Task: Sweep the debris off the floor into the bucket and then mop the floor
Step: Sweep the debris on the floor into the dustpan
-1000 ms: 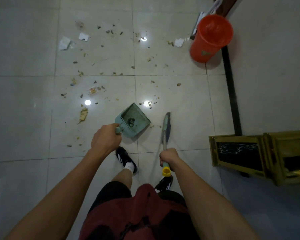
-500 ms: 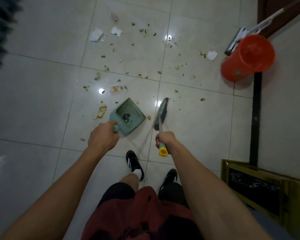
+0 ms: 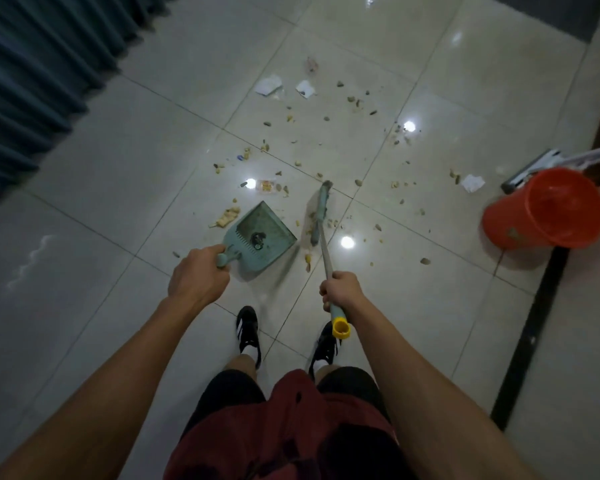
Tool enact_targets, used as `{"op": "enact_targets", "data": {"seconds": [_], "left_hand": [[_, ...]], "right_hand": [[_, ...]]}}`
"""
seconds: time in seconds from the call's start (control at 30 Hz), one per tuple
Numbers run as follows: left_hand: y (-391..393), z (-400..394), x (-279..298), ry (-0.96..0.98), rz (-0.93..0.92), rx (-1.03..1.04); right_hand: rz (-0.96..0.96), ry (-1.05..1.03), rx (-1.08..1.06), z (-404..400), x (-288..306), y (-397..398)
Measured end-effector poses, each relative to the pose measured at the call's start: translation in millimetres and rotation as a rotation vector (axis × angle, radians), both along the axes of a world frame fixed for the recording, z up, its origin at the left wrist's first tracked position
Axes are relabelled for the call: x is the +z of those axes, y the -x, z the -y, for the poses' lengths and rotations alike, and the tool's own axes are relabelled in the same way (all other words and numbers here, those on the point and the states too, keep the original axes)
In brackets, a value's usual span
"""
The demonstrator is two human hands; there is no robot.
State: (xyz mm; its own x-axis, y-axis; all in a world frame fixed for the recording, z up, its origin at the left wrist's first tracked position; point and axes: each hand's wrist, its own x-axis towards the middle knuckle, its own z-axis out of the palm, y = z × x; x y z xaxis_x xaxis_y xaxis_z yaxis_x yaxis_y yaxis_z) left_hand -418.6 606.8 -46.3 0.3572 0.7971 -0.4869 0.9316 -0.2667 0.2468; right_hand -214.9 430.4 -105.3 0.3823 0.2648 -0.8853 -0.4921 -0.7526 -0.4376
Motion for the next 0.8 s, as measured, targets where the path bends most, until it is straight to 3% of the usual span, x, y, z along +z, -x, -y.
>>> {"op": "enact_targets", "data": {"seconds": [0.37, 0.8], "left_hand": [[71, 46, 22, -0.013, 0.029, 0.317], [271, 38, 14, 0.031, 0.022, 0.683]], "right_hand": [[0.002, -0.046, 0.436, -42, 24, 18], [-0.038, -0.048, 0.780, -159, 24, 191]]}}
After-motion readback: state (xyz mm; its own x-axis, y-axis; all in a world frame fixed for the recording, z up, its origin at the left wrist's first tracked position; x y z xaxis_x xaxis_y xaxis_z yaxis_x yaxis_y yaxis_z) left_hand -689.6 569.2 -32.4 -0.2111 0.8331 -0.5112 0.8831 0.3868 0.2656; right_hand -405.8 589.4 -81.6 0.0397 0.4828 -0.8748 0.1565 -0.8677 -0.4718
